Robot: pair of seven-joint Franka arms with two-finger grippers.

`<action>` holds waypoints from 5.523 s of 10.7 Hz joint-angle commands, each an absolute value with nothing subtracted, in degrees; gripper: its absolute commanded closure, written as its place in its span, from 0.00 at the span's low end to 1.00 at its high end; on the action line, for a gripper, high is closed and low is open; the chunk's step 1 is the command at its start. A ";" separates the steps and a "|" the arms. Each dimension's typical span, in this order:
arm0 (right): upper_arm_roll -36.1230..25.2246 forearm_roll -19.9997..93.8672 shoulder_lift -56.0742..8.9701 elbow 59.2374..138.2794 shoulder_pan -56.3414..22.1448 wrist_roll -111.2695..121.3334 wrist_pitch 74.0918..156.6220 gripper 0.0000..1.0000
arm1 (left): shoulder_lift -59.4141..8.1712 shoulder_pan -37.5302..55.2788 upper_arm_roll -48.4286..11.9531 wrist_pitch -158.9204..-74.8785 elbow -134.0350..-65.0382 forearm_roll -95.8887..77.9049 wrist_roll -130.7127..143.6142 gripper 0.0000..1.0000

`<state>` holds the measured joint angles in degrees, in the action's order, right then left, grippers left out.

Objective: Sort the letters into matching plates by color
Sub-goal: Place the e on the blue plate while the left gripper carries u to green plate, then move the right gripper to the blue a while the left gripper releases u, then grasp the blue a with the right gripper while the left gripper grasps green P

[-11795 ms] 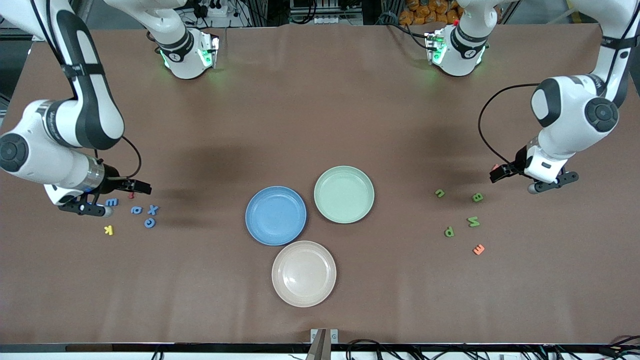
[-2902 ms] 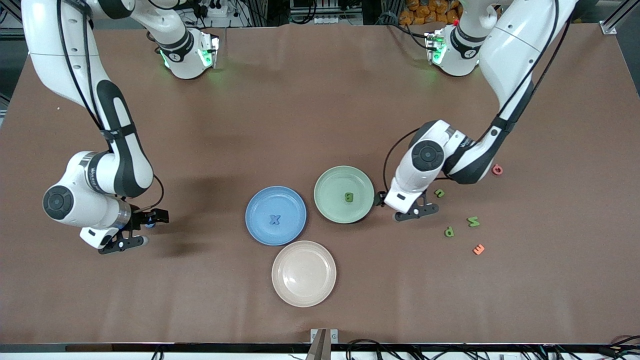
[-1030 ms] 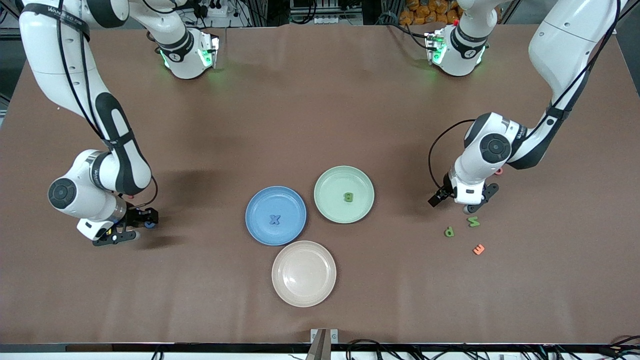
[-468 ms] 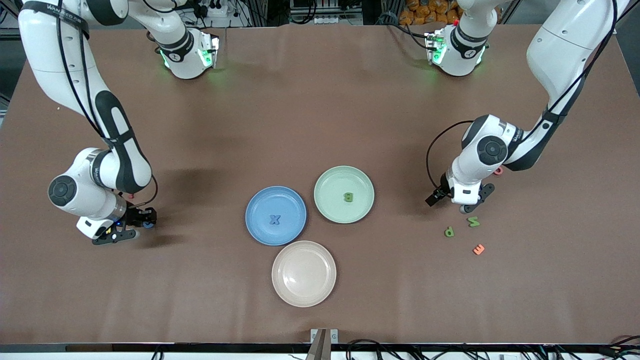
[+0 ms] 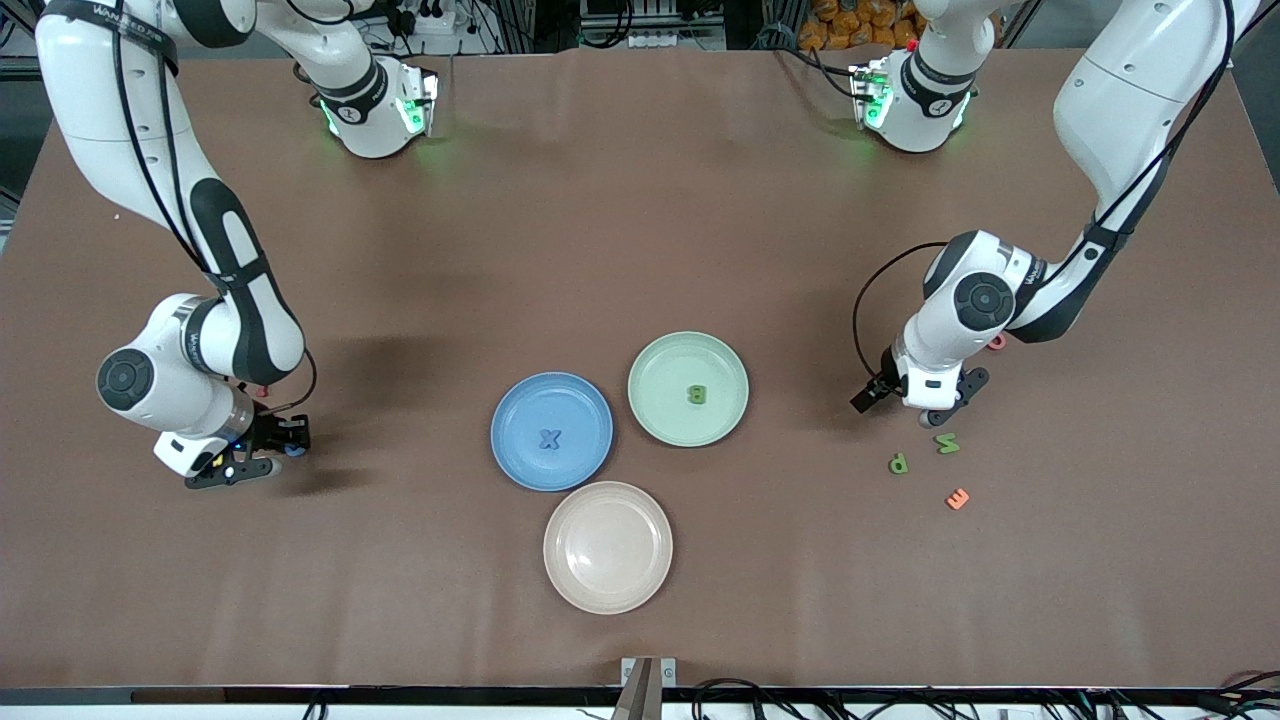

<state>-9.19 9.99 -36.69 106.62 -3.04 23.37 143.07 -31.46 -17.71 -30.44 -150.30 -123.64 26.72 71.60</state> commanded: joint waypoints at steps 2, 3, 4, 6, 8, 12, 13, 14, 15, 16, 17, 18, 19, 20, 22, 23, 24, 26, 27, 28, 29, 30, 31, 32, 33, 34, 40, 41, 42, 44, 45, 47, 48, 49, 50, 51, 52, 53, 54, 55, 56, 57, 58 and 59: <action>-8.35 10.72 -35.25 108.02 -3.43 22.60 143.35 0.77 | -31.38 -18.02 -30.41 -151.96 -124.19 29.09 73.48 0.00; -8.09 10.72 -34.37 107.84 -3.95 20.85 143.18 0.77 | -31.38 -18.10 -30.32 -151.96 -124.19 30.14 73.48 0.00; -7.91 10.72 -33.50 107.84 -5.43 17.09 142.83 0.77 | -31.38 -18.28 -30.32 -151.96 -124.19 30.23 73.48 0.27; -7.91 10.72 -32.79 107.14 -8.86 9.96 140.54 0.77 | -31.46 -18.28 -30.32 -151.96 -124.19 30.32 73.48 1.00; -7.91 12.20 -32.61 106.62 -13.34 3.81 140.45 0.77 | -31.46 -18.28 -30.32 -151.96 -124.28 31.20 73.56 1.00; -8.00 19.33 -32.52 104.60 -23.97 -5.68 140.45 0.77 | -30.94 -17.76 -30.32 -151.79 -124.19 31.20 74.09 1.00; -8.00 19.34 -32.61 103.37 -26.43 -9.28 140.36 0.77 | -30.50 -17.67 -30.50 -151.61 -123.93 31.29 74.87 1.00; -7.91 19.42 -32.78 102.32 -28.72 -12.27 140.36 0.77 | -29.89 -17.23 -30.67 -151.52 -123.66 31.29 75.06 1.00; -7.91 19.42 -33.13 101.61 -30.48 -14.57 140.36 0.77 | -29.27 -16.53 -30.85 -151.52 -123.23 31.20 76.10 1.00; -7.91 19.42 -33.31 101.25 -31.98 -16.24 140.45 0.77 | -29.09 -15.04 -30.85 -151.52 -122.00 31.20 77.85 1.00; -8.00 19.42 -33.75 100.99 -33.38 -17.65 140.54 0.76 | -29.27 -12.68 -30.85 -151.44 -120.60 31.11 79.79 1.00; -8.00 19.51 -34.01 100.64 -34.44 -18.71 140.54 0.76 | -29.44 -10.48 -30.85 -151.44 -119.19 31.03 81.28 1.00; -7.91 19.42 -34.54 100.20 -35.15 -19.50 140.54 0.73 | -29.62 -8.20 -30.85 -151.44 -117.44 30.76 83.30 1.00; -8.00 19.42 -34.98 99.85 -35.50 -19.51 140.71 0.48 | -29.79 -6.00 -30.85 -151.44 -115.59 30.41 84.97 1.00; -8.00 18.55 -35.07 99.84 -35.51 -17.94 140.80 0.00 | -30.58 -1.34 -30.76 -151.44 -112.17 30.24 88.66 1.00; -8.00 18.46 -35.07 99.84 -35.51 -15.75 140.54 0.00 | -31.37 1.38 -30.67 -151.44 -110.41 30.23 91.12 1.00; -8.09 18.46 -34.89 99.93 -35.25 -14.25 140.45 0.00 | -32.68 3.76 -30.50 -151.44 -108.56 30.32 93.32 1.00; -8.61 18.46 -34.45 100.11 -33.85 -10.66 140.01 0.00 | -34.62 6.67 -30.32 -151.44 -106.09 30.76 94.75 1.00; -9.22 18.46 -34.19 100.11 -32.62 -6.89 138.79 0.00 | -35.15 7.38 -30.32 -151.44 -105.56 30.67 94.83 1.00; -9.92 18.46 -34.10 100.19 -31.30 -3.46 138.26 0.00 | -35.24 7.38 -29.45 -151.44 -104.86 30.76 94.57 0.69; -10.28 18.46 -34.10 100.28 -29.90 -0.38 138.16 0.00 | -35.33 7.38 -28.66 -151.44 -104.16 31.37 93.44 0.01; -10.46 18.46 -34.10 100.28 -28.58 1.39 138.16 0.00 | -35.33 7.73 -28.57 -151.00 -104.15 31.38 93.43 0.00; -11.76 18.37 -34.10 100.37 -27.96 2.19 138.08 0.00 | -35.16 7.73 -28.56 -149.34 -103.98 32.07 92.82 0.00; -12.56 18.46 -34.10 100.37 -27.25 3.59 137.90 0.00 | -34.98 7.30 -28.56 -147.41 -103.80 33.12 90.72 0.00; -13.18 18.37 -34.10 100.28 -25.94 4.21 137.03 0.00 | -34.89 7.03 -28.56 -146.09 -103.80 33.13 88.44 0.00; -13.44 18.37 -34.10 100.28 -24.54 4.22 136.76 0.00 | -34.89 6.51 -28.48 -145.03 -103.80 33.13 86.85 0.00; -15.82 17.14 -33.58 100.28 -16.45 3.52 132.10 0.00 | -34.10 -1.56 -27.33 -135.01 -103.27 31.99 64.37 0.00; -16.26 17.14 -33.57 100.46 -15.83 2.73 131.84 0.00 | -34.19 -3.41 -27.33 -134.83 -103.27 31.91 59.81 0.00; -16.87 17.14 -33.57 100.46 -15.47 0.55 130.79 0.00 | -34.36 -4.91 -27.42 -134.82 -103.27 31.90 55.15 0.00; -16.96 16.53 -33.23 100.37 -15.47 -10.14 130.17 0.00 | -34.80 -8.16 -27.42 -134.82 -103.18 31.82 44.08 0.00; -16.96 15.74 -33.31 100.46 -15.29 -15.76 129.90 0.00 | -35.50 -9.83 -27.42 -134.82 -102.57 31.47 40.21 0.00; -16.88 13.46 -33.22 100.81 -13.81 -20.73 129.90 0.00 | -37.70 -11.59 -27.33 -134.74 -99.86 25.96 34.40 0.00; -16.87 13.45 -33.22 101.77 -12.93 -20.83 130.08 0.00 | -38.49 -12.91 -27.33 -134.65 -99.06 24.19 31.67 0.00; -16.87 13.36 -33.14 102.21 -11.96 -20.83 130.43 0.00 | -39.11 -13.35 -27.25 -134.65 -98.53 23.04 31.03 0.00; -16.87 13.36 -33.13 102.39 -10.82 -20.40 130.43 0.00 | -40.24 -13.36 -27.07 -134.30 -96.79 21.03 31.29 0.00; -16.87 13.27 -33.05 103.00 -9.51 -19.87 130.52 0.00 | -41.56 -12.84 -26.03 -133.43 -95.55 20.40 31.20 0.00; -16.79 13.27 -33.05 103.09 -8.27 -19.34 130.60 0.00 | -42.09 -12.31 -25.58 -133.33 -95.28 20.30 31.20 0.00; -16.70 13.27 -33.22 103.18 -7.22 -18.29 130.69 0.00 | -42.36 -12.22 -25.49 -133.33 -95.36 20.48 31.46 0.00; -16.61 13.36 -33.22 103.36 -6.16 -16.80 130.78 0.00 | -42.71 -12.13 -25.23 -133.33 -95.36 20.65 31.55 0.00; -16.52 13.53 -33.40 103.71 -5.37 -15.57 131.13 0.00 | -42.71 -10.65 -24.01 -133.07 -95.45 20.74 31.64 0.00; -16.18 13.62 -33.49 104.67 -4.40 -14.77 132.96 0.00 | -42.89 -8.55 -21.73 -132.63 -95.45 20.66 31.90 0.00; -15.39 13.71 -33.57 105.72 -3.70 -14.33 134.89 0.00 | -42.98 -6.18 -19.62 -132.10 -95.45 20.65 33.12 0.00; -14.77 13.71 -33.66 106.25 -3.08 -14.24 135.70 0.00 | -43.41 -4.67 -17.95 -132.10 -95.45 20.57 33.48 0.00; -14.50 13.71 -33.66 106.69 -3.08 -14.24 135.96 0.00 | -43.50 -4.40 -17.58 -132.10 -95.45 20.57 33.49 0.00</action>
<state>-16.59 14.26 -34.48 104.67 -4.59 -14.81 134.18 -42.59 -7.31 -20.24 -133.46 -97.08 22.11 33.09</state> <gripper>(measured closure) 0.000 0.000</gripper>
